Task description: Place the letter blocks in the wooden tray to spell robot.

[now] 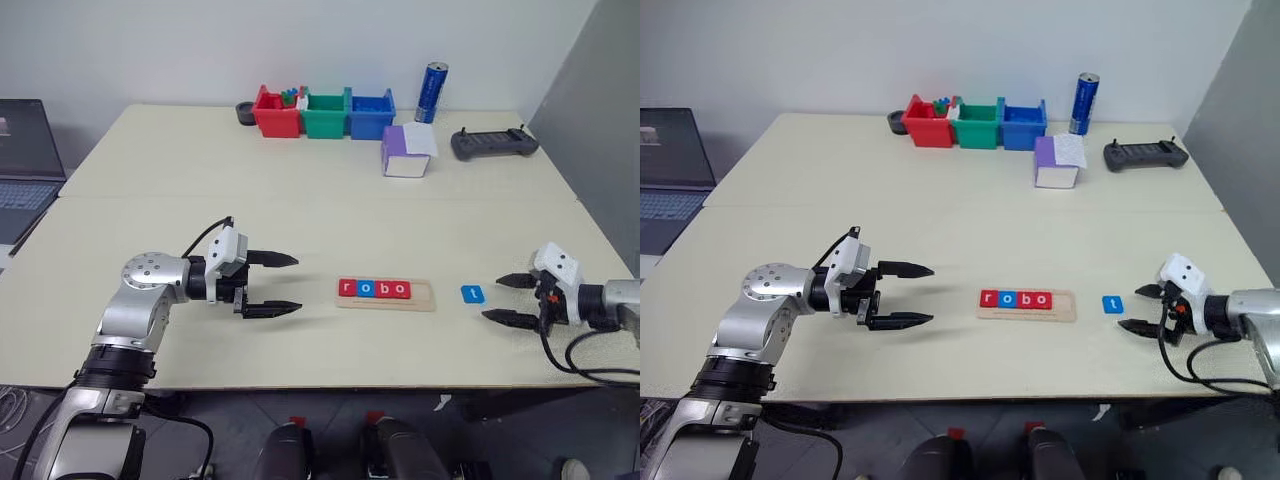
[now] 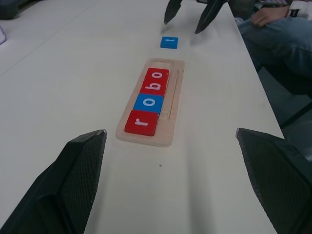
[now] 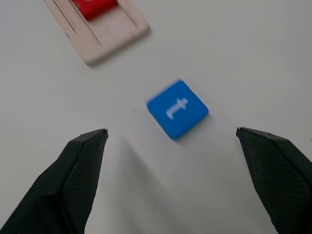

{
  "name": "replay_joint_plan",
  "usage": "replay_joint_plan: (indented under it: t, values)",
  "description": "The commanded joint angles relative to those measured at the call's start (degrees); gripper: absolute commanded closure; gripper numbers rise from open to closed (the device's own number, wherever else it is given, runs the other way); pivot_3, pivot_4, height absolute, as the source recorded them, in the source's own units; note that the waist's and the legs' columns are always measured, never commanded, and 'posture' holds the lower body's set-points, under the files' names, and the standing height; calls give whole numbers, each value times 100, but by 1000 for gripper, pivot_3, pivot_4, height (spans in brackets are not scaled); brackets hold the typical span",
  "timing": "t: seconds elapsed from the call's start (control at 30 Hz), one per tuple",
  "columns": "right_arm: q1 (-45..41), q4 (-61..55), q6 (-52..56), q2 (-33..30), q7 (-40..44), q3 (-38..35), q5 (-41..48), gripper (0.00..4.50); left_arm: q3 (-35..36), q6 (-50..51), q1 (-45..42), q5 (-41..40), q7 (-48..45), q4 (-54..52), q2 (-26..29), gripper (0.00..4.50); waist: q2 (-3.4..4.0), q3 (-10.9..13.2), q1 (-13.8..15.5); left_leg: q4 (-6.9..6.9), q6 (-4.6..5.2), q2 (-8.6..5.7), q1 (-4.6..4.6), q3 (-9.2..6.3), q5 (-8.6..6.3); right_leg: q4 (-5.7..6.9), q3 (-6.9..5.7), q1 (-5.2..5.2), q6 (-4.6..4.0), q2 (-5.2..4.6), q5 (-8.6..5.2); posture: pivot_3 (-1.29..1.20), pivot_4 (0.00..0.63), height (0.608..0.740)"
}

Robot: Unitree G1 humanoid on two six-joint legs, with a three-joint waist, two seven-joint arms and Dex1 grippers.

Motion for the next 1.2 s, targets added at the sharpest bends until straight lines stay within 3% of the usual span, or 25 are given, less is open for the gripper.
replay_joint_plan:
  t: [0.03,0.5,0.6,0.73,0.83,1.07,1.2]
  values:
    - [-638,838,-935,29,582,254,-351,17,124,-80,33,-16,-17,-135,139,0,0,0,-24,0,-1,1,1,-1,1,2,-2,0,0,0,0,0,150,740]
    - [-1464,2502,-2308,757,723,768,-1165,17,243,-30,320,-114,78,-377,307,0,-1,-1,-43,5,-29,3,7,2,16,2,0,8,-2,-6,0,0,150,740]
    - [-1494,2590,-2428,872,830,790,-1195,621,251,-25,330,-118,73,-388,323,0,-2,-2,-58,5,-30,5,17,1,17,4,-1,16,-3,-5,0,0,150,740]
    - [-1447,2526,-2373,843,923,753,-1180,1940,257,-27,304,-108,59,-369,322,0,-2,-2,-58,6,-30,5,26,1,17,5,-1,26,-3,-6,1,0,150,740]
    - [-1381,2000,-1753,766,1101,606,-903,2971,257,-42,282,-101,46,-338,320,0,-2,-2,-52,7,-30,5,25,1,17,5,-1,27,-3,-6,2,0,150,740]
    - [-1363,-462,192,859,644,480,-447,3041,231,-79,263,-80,41,-296,284,0,2,0,-49,2,-32,6,9,-2,18,9,-3,6,-6,-6,0,0,150,740]
    - [-1418,-1074,591,1060,494,772,-485,3041,197,-71,239,-68,67,-302,237,0,2,0,-26,3,-32,4,5,-5,17,7,-5,6,-6,-7,0,0,150,740]
